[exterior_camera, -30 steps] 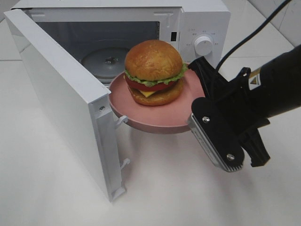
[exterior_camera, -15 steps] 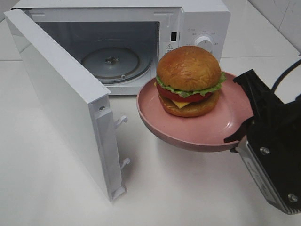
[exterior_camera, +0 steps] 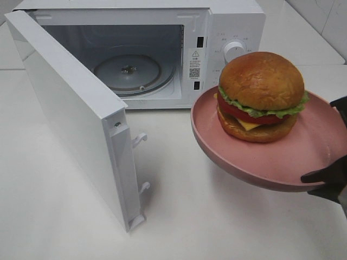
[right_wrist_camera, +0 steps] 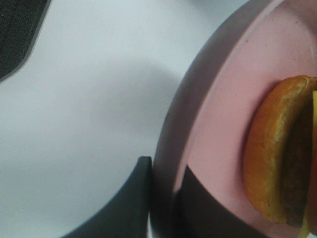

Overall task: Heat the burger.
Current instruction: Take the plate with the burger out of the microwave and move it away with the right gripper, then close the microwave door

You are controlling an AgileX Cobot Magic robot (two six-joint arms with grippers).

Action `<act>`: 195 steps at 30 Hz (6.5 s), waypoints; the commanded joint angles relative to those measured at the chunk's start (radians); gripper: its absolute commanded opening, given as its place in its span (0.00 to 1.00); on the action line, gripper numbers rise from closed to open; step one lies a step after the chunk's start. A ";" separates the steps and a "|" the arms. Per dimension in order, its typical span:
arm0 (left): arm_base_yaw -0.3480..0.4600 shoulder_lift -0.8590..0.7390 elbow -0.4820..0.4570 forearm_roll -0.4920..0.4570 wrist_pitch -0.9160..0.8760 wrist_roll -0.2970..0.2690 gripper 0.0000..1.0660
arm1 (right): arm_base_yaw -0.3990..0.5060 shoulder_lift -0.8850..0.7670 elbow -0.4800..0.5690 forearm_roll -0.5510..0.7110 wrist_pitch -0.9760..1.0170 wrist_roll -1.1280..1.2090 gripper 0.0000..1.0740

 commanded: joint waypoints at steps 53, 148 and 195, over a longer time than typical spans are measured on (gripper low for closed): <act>0.002 -0.003 0.001 -0.002 -0.006 -0.004 0.94 | -0.004 0.076 -0.002 -0.756 0.294 1.293 0.00; 0.002 -0.003 0.001 -0.002 -0.005 -0.004 0.94 | -0.007 1.047 -0.049 -0.971 0.232 2.659 0.05; 0.002 -0.003 0.001 -0.002 -0.005 -0.004 0.94 | -0.004 0.213 -0.214 -0.117 0.214 1.659 0.74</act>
